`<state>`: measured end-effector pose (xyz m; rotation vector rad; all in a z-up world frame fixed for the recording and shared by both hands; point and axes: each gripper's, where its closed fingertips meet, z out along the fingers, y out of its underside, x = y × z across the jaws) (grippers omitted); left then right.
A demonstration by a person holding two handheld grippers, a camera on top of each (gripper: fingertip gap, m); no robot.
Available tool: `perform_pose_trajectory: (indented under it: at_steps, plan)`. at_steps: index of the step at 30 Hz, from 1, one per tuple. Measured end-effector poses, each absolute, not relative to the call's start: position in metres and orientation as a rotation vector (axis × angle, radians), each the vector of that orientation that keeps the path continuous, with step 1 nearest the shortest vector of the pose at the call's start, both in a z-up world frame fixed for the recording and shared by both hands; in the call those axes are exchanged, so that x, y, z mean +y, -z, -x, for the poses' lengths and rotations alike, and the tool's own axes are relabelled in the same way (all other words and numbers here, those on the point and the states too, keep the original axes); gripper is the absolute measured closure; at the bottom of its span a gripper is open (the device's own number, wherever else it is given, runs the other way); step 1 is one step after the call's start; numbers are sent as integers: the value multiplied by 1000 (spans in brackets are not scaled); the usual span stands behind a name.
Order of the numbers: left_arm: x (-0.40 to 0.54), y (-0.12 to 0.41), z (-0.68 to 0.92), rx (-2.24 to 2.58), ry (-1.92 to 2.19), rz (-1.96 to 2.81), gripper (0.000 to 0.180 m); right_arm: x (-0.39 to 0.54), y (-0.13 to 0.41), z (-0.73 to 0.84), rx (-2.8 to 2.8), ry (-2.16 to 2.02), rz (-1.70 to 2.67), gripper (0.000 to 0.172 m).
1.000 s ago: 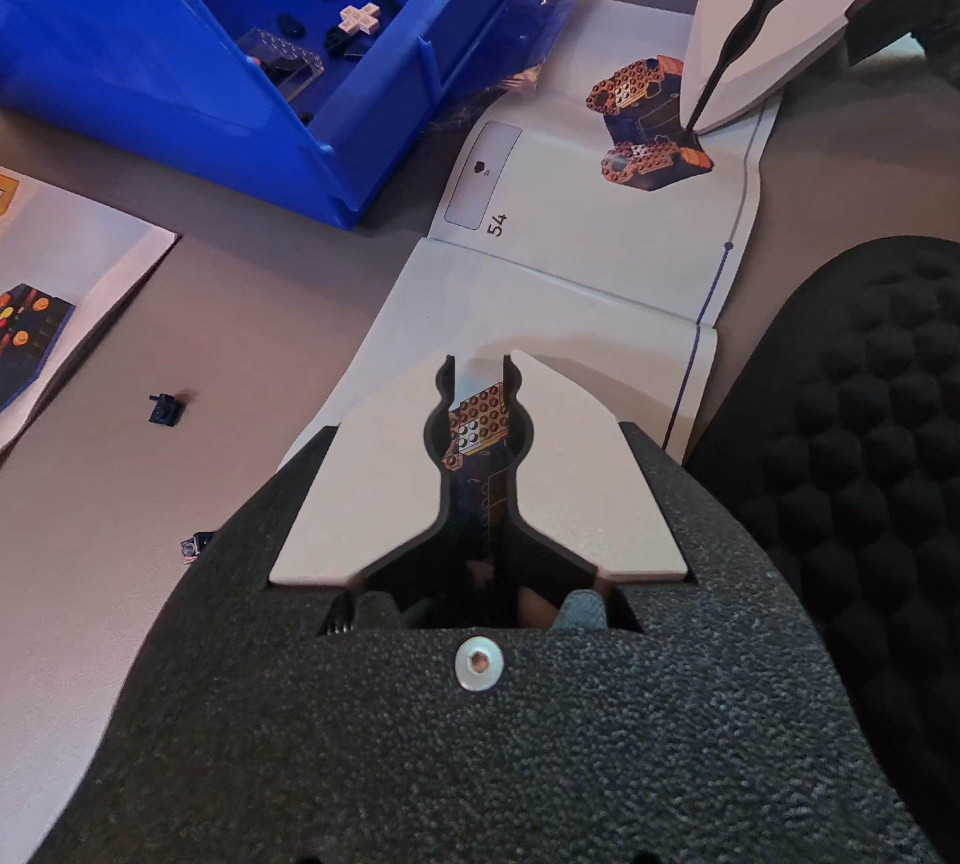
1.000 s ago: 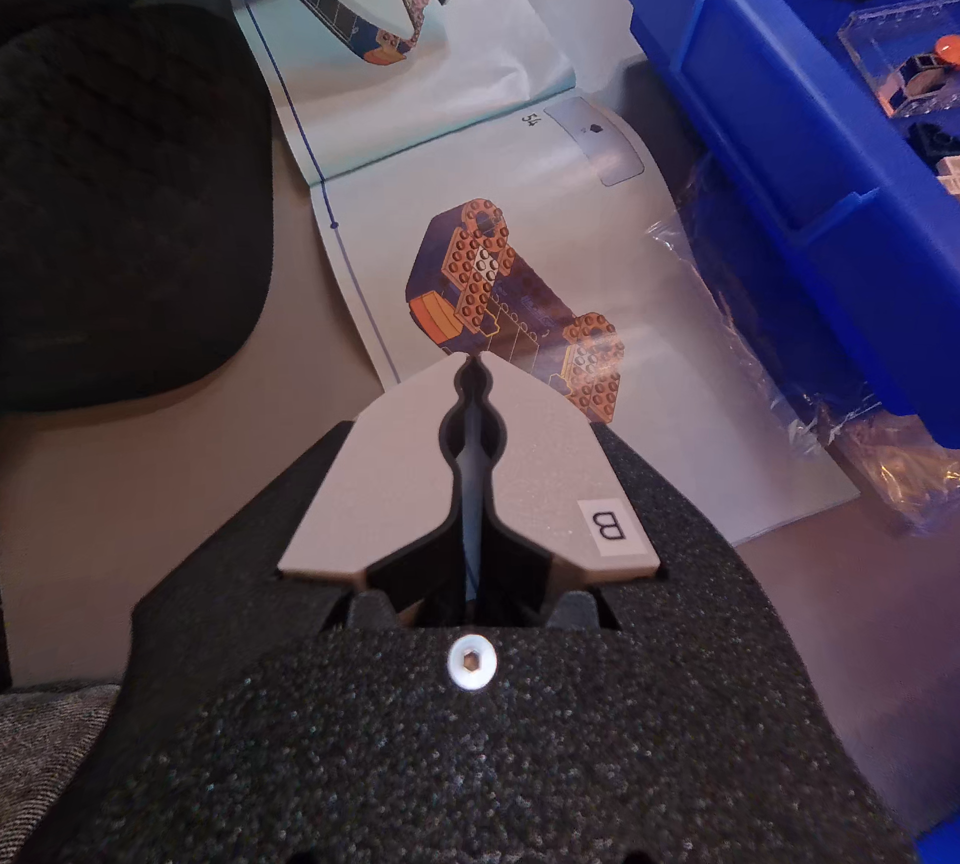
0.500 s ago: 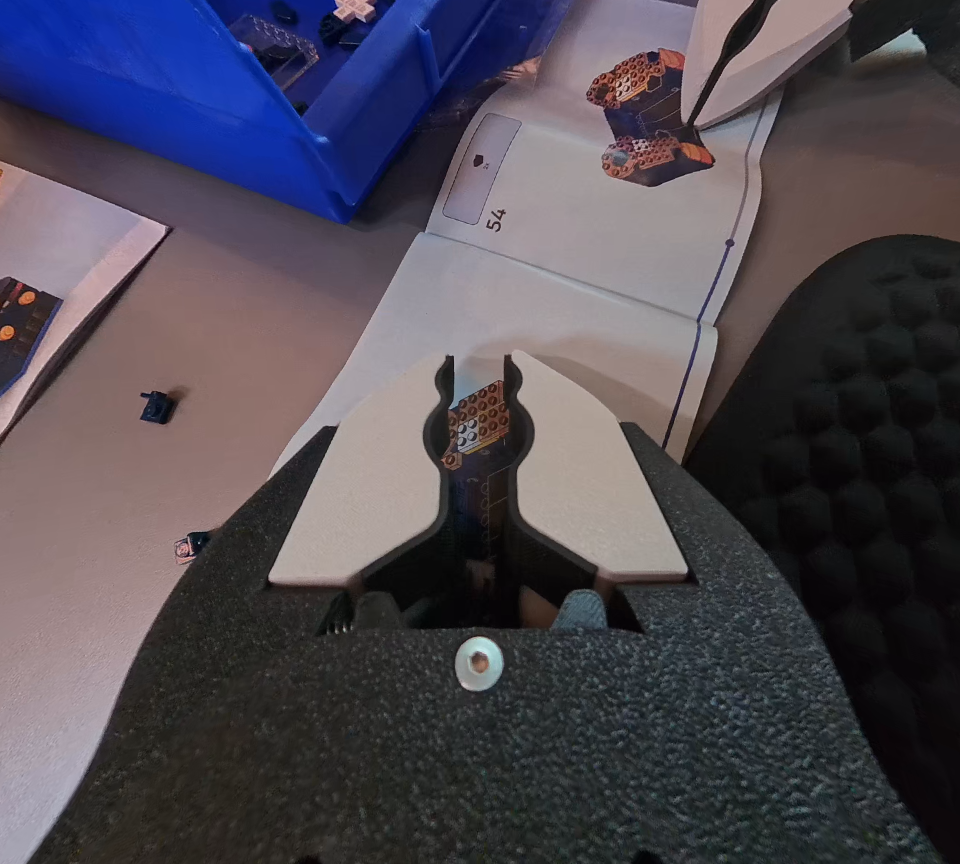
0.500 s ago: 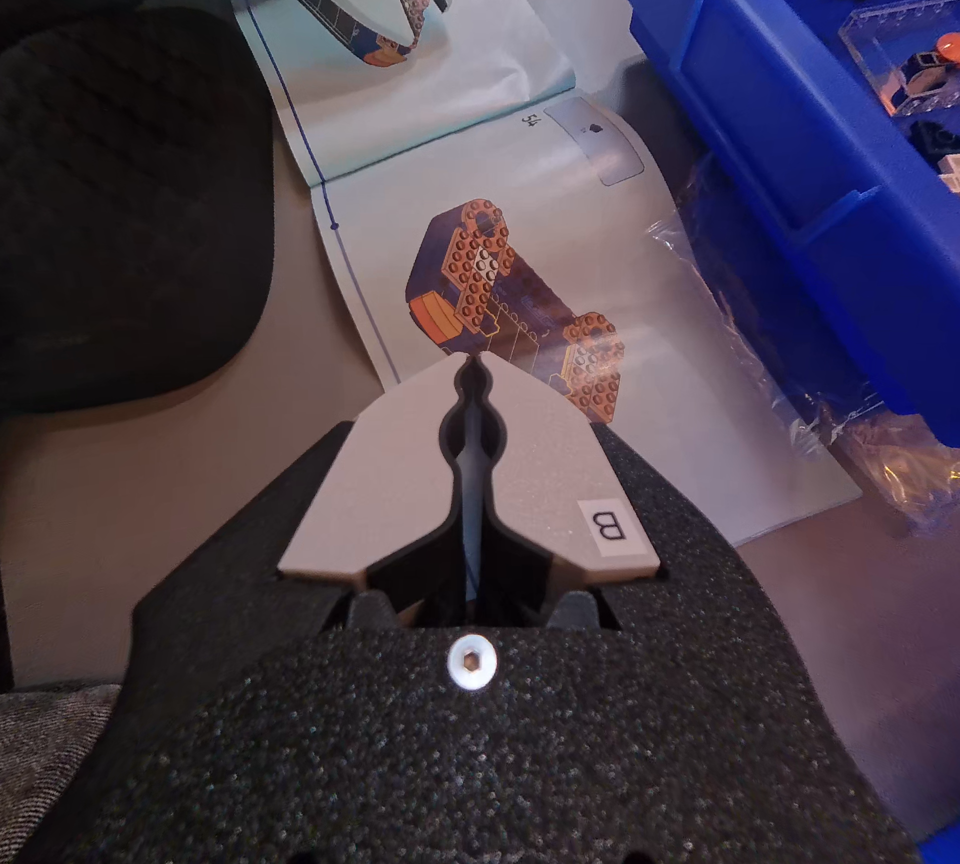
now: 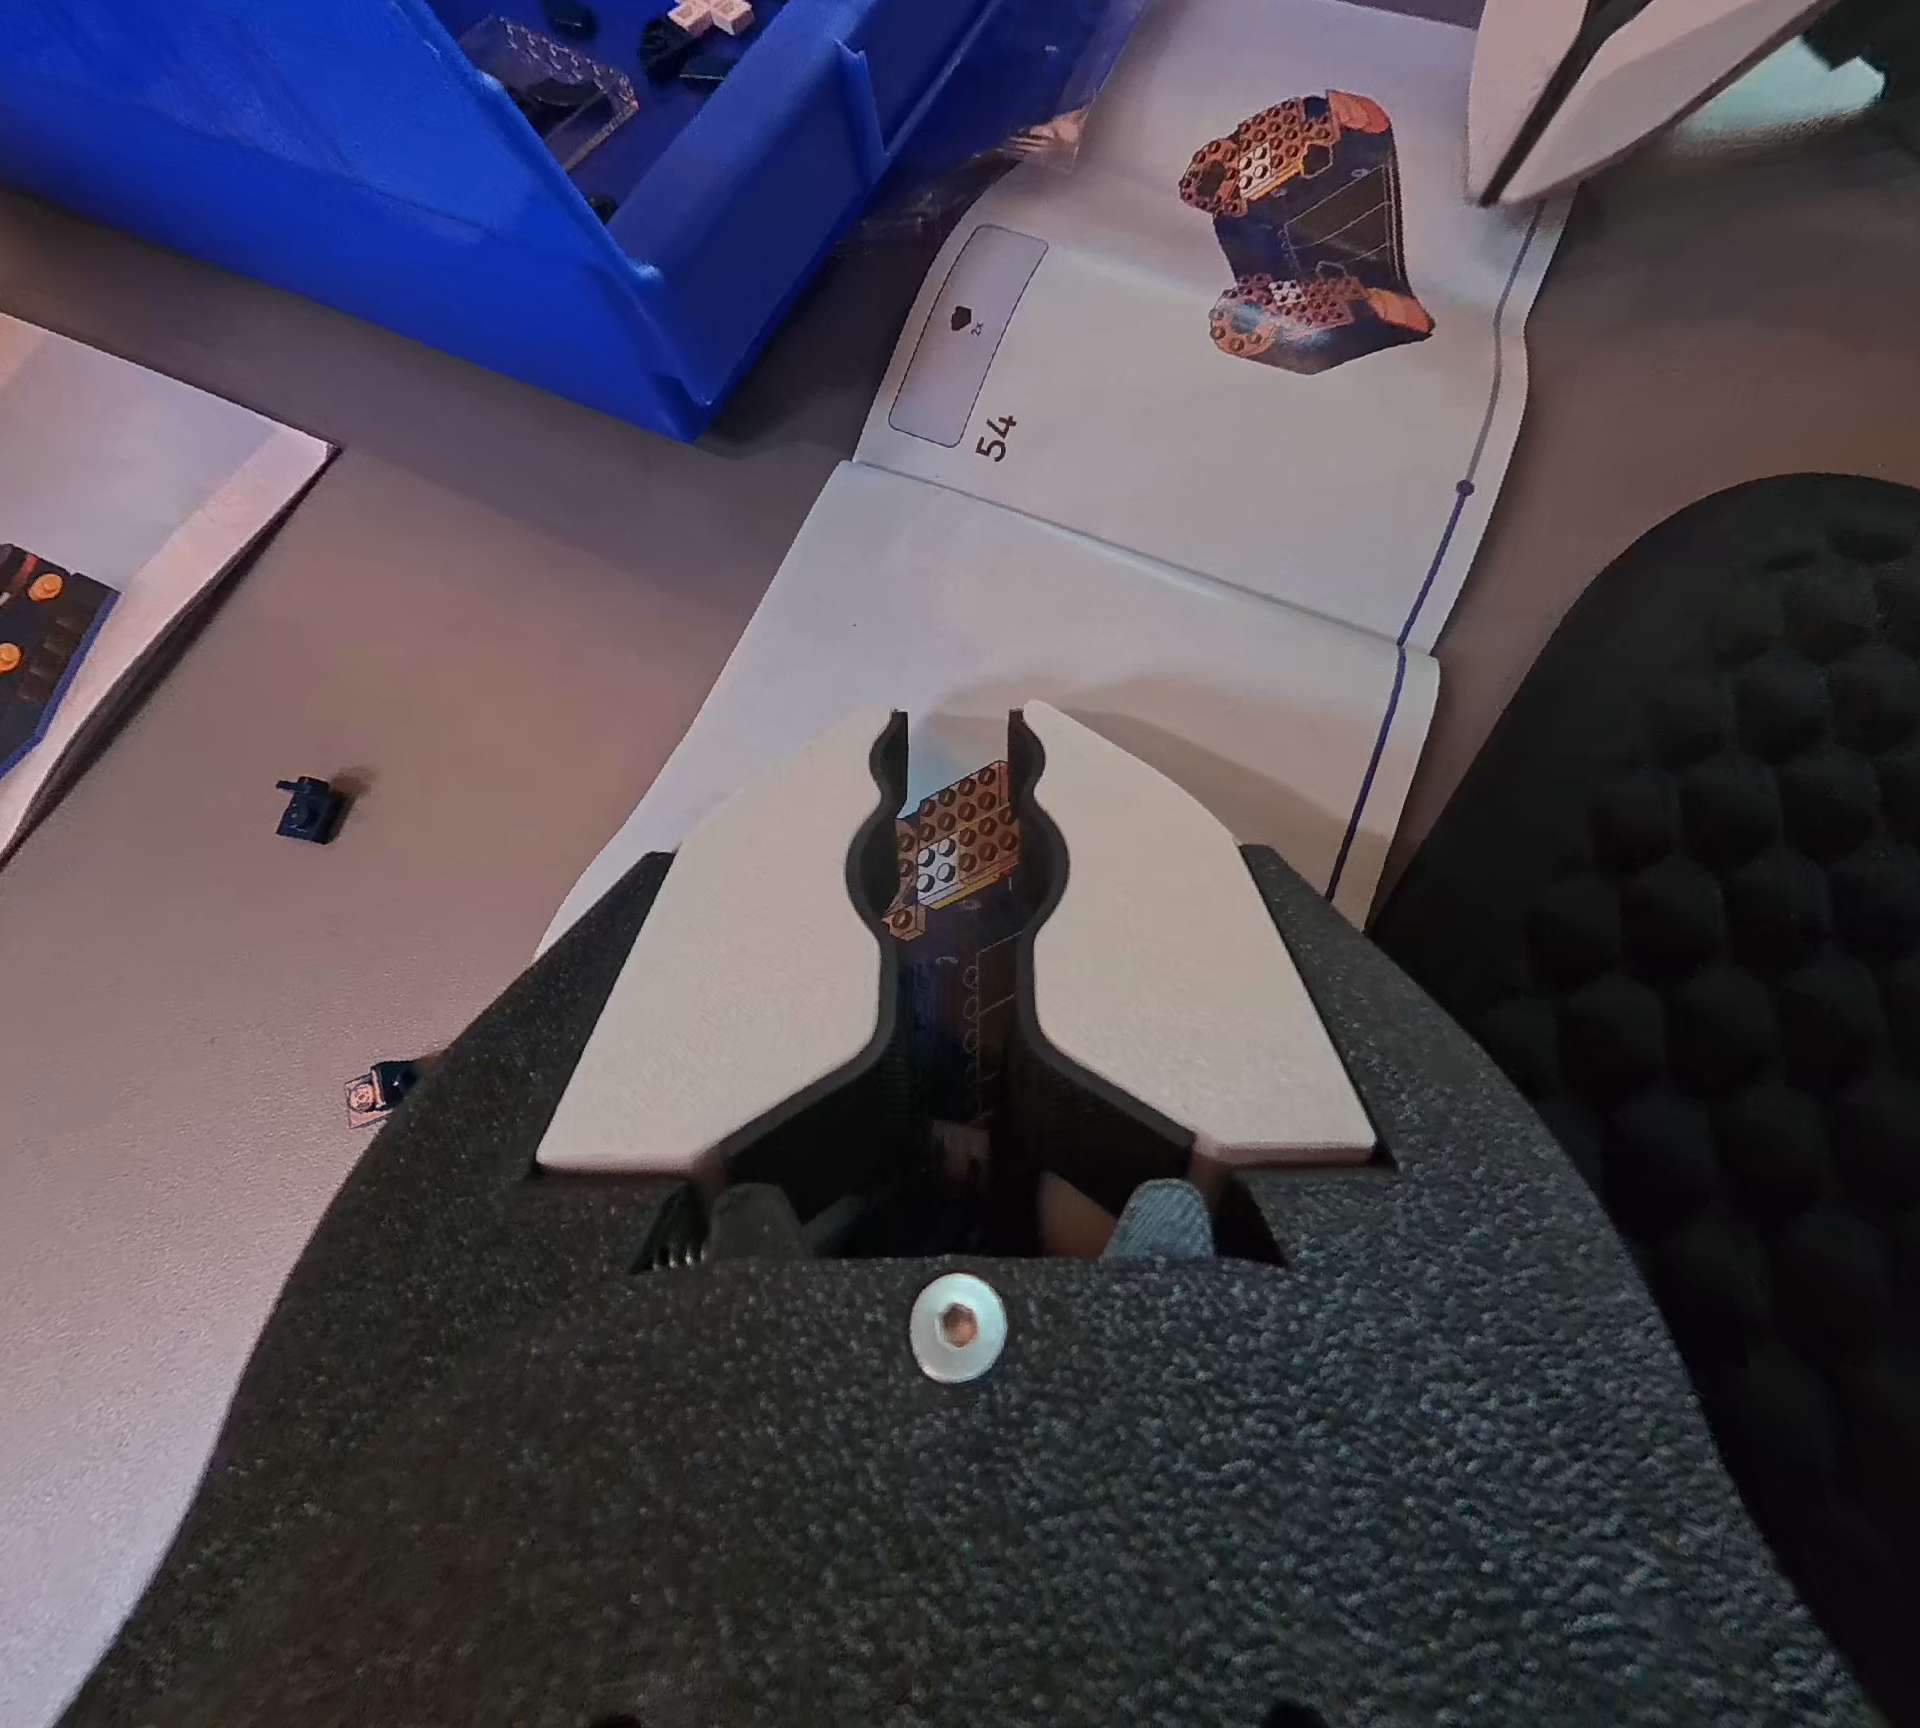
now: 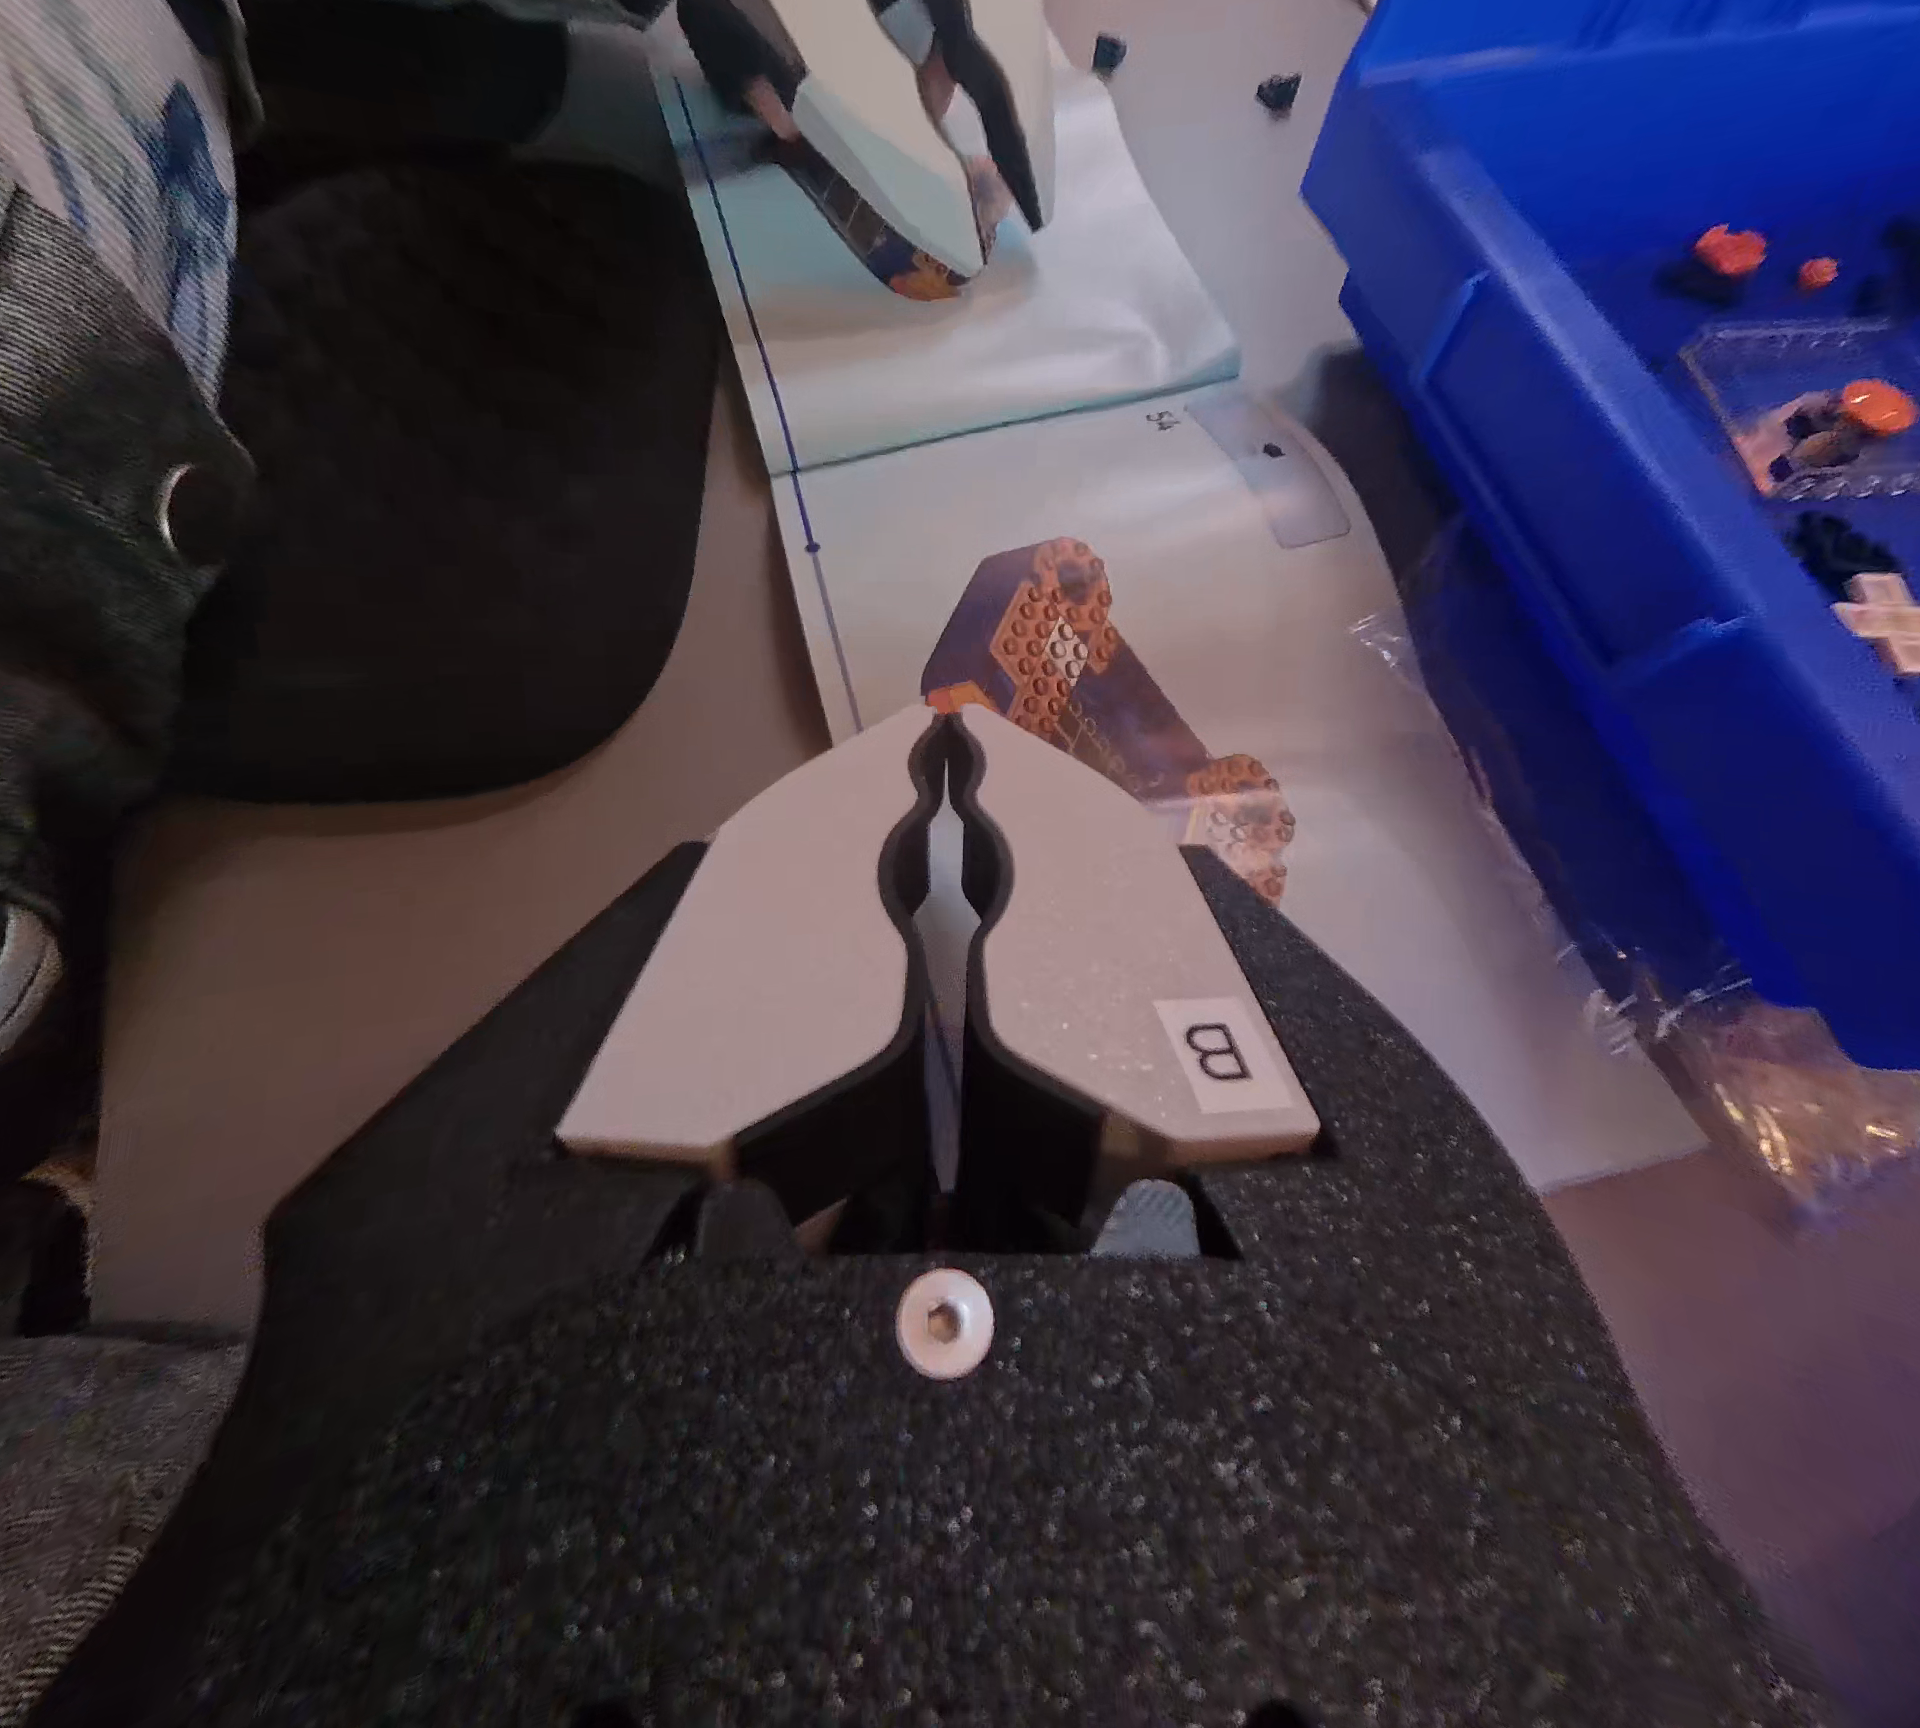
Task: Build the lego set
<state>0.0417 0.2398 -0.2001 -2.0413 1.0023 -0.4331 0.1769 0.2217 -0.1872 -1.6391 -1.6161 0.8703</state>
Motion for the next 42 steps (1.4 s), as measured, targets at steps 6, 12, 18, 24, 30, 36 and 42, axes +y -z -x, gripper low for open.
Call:
perform_pose_trajectory:
  at_steps: [6, 12, 18, 24, 30, 36, 42]
  plan:
    - [239, 201, -42, 1005, 432, 2042, 163, 211, 189, -175, -1656, -948, 1646, 172]
    - [240, 201, -42, 1006, 432, 2048, 163, 211, 196, -177, -1672, -945, 1690, 172]
    - [239, 202, -42, 1011, 428, 2051, 163, 212, 196, -177, -1667, -940, 1688, 172]
    - [239, 203, -42, 1024, 414, 2047, 163, 219, 195, -178, -1634, -886, 1695, 172]
    - [238, 204, -43, 1035, 401, 2048, 163, 222, 205, -181, -1651, -855, 1757, 172]
    - [238, 206, -42, 1048, 382, 2051, 162, 223, 210, -183, -1643, -855, 1798, 172]
    - [231, 195, -50, 1083, 368, 2010, 157, 224, 210, -183, -1641, -861, 1801, 172]
